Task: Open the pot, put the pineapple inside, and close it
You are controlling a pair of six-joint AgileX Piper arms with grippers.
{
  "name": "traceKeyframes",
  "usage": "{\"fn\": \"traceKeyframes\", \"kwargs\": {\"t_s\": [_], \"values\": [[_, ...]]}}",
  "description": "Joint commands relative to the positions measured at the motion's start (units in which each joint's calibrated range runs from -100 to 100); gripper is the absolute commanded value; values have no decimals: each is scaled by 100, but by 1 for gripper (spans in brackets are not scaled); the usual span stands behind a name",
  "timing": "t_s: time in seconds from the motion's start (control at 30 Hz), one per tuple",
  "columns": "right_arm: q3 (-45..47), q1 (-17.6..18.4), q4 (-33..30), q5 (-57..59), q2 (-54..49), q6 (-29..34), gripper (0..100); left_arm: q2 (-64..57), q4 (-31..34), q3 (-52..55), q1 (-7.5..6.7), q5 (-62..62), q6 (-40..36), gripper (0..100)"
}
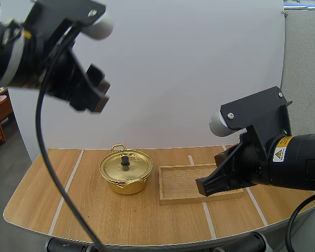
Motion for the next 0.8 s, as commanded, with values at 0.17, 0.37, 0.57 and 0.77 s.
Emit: {"fn": "traceKeyframes", "kwargs": {"t_s": [0.17,0.37,0.57,0.77], "values": [[26,-112,139,0,-49,-31,0,-1005,263,951,-8,1,-294,39],[26,-280,435,0,-49,-31,0,-1691,251,1602,7,1,-294,0],[26,-415,512,0,-291,-31,0,-2365,202,2209,40,1,-294,0],[14,-518,556,0,-836,-31,0,-2994,-28,2682,92,1,-333,0]]}}
